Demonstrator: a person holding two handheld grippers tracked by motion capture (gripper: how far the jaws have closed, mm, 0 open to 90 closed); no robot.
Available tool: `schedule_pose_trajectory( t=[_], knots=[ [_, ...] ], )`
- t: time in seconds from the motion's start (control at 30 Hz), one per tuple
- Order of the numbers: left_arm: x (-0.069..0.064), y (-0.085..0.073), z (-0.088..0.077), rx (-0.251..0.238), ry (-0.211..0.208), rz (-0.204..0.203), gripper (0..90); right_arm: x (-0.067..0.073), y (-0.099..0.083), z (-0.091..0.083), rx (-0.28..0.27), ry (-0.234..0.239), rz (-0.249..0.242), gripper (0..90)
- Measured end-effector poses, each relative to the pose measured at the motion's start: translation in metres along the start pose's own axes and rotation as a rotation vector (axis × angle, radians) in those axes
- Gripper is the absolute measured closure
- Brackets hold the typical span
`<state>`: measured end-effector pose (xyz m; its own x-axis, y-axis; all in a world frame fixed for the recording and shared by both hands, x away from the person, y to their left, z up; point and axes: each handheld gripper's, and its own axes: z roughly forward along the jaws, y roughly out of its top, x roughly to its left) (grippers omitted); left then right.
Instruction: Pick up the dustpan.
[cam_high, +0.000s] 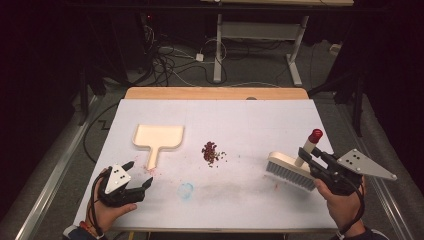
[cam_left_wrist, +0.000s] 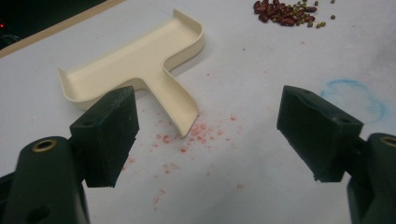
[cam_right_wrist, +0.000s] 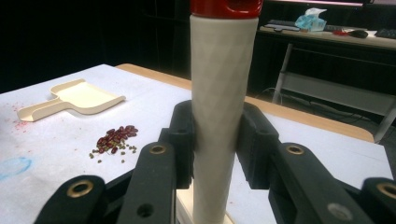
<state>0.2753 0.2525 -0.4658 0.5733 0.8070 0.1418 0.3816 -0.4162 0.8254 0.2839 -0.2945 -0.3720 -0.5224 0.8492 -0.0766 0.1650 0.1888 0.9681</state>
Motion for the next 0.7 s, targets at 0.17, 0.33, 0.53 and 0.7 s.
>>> schedule_pose_trajectory(
  t=[0.17,0.33,0.53,0.7],
  knots=[
    [-0.002,0.000,-0.003,-0.005,0.022,0.003,21.4,-0.002,0.003,-0.001,-0.011,-0.006,0.006,70.1],
    [0.001,-0.003,-0.005,0.002,0.020,-0.029,21.5,0.000,0.004,0.004,-0.014,0.001,-0.003,70.1],
    [0.001,0.001,-0.005,-0.005,0.041,-0.048,21.5,0.000,0.004,0.003,-0.008,-0.009,-0.005,70.1],
    [0.000,0.014,-0.011,-0.021,0.047,-0.091,21.4,0.001,0.005,0.004,-0.011,-0.010,-0.012,70.1]
  ],
)
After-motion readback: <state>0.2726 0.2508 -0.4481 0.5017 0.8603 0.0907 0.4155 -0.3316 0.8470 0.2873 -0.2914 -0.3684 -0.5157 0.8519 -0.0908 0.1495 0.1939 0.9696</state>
